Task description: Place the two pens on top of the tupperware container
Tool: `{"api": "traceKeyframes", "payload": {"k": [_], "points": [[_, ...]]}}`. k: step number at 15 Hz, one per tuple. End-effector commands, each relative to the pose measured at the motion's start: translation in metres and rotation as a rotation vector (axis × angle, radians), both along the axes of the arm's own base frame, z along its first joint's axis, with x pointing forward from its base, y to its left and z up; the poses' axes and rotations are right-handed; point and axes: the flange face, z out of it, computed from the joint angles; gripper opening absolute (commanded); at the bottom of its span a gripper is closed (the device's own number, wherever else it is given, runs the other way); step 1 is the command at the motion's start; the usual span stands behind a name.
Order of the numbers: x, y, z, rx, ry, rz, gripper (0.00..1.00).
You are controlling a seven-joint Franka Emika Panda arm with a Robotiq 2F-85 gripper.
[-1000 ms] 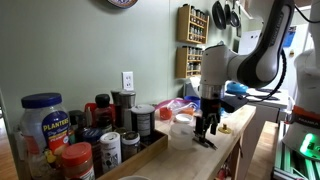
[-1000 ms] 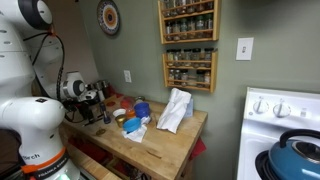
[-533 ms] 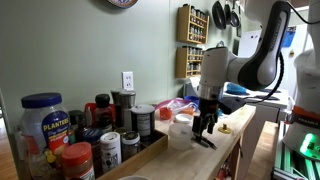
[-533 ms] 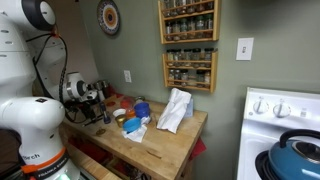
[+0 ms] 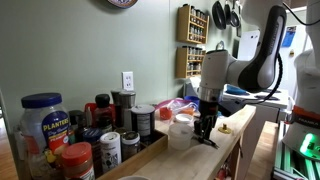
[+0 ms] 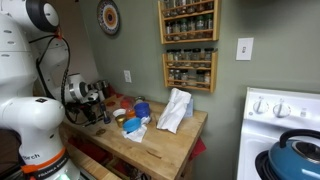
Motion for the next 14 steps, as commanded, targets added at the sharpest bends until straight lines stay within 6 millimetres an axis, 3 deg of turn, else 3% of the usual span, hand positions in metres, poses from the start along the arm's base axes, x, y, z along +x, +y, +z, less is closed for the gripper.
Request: {"api": "traceKeyframes", "payload": {"k": [1,3,4,8,12,14], "points": [[-0.001,-0.001,-0.007,0.012,0.002,-0.005,0.15],[0.0,-0.001,-0.005,0.009,0.002,-0.006,0.03],[0.0,-0.001,-0.005,0.005,0.005,-0.007,0.06],[-0.001,0.001,0.002,-0.004,0.006,-0.009,0.06],[-0.005,0.012,0.02,-0.006,-0.009,0.005,0.06],[-0.018,0.01,0.031,-0.018,-0.015,0.022,0.06]]}}
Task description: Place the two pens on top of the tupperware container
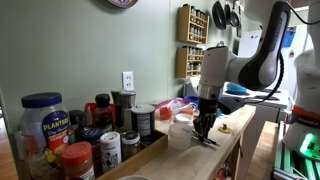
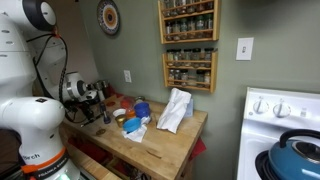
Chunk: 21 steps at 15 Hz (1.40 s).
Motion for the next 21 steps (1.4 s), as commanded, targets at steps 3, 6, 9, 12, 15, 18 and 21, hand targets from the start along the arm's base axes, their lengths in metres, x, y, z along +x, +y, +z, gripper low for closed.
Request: {"api": "traceKeyframes", "payload": {"k": [3,6,9,12,15,18,21], "points": [[-0.023,-0.006,0.039,-0.064,-0.006,0.027,0.06],[-0.013,0.002,0.067,-0.103,-0.028,0.044,0.06],[-0.013,0.004,0.089,-0.07,-0.072,0.11,0.06],[-0.004,0.022,0.098,0.0,-0.087,0.212,0.06],[0.005,0.039,0.091,0.059,-0.066,0.286,0.06],[0.012,0.052,0.081,0.094,-0.031,0.333,0.06],[0.014,0.059,0.072,0.094,0.001,0.347,0.06]]}}
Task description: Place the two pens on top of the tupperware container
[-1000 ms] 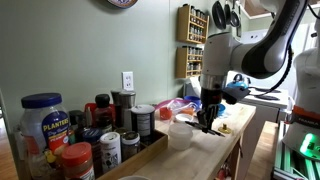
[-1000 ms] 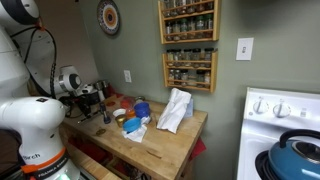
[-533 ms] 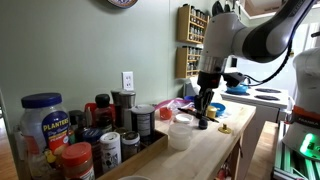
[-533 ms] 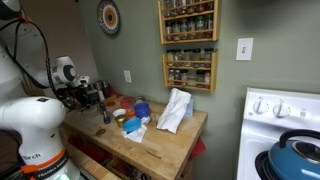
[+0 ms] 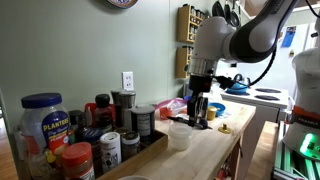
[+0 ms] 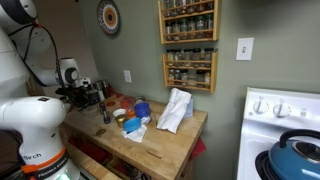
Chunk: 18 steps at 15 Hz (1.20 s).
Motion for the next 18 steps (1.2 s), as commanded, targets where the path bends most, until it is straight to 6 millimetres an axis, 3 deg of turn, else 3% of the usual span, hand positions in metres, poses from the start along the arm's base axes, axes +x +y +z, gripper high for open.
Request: {"api": "traceKeyframes", "payload": {"k": [1,7,17,18], "points": [[0.004,0.014,-0.011,0.009,0.028,0.026,0.06],[0.01,0.015,-0.01,-0.022,-0.018,0.035,0.06],[0.024,0.016,-0.026,-0.028,-0.038,0.016,0.06],[0.025,0.016,-0.027,-0.028,-0.037,0.014,0.13]]}}
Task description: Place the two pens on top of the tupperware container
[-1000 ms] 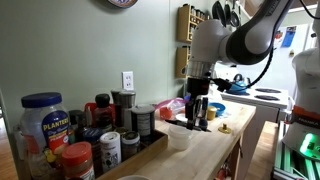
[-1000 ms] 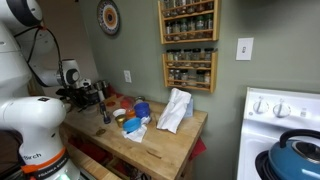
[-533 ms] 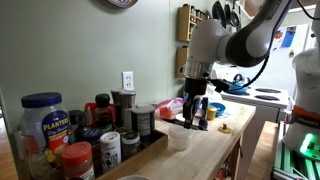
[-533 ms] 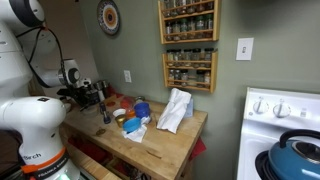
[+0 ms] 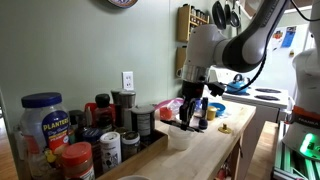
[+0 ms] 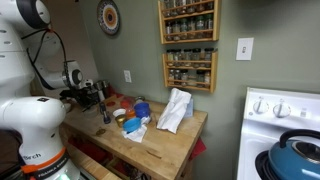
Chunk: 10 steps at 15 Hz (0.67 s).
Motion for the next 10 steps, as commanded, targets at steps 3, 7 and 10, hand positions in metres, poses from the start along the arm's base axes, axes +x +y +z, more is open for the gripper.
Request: {"api": "traceKeyframes", "payload": {"k": [3,7,10], "points": [[0.006,0.001,-0.005,-0.008,-0.014,-0.024,0.6],[0.004,0.0,0.008,-0.016,-0.043,-0.029,0.89],[0.001,-0.003,0.019,-0.023,-0.062,-0.035,1.0]]}}
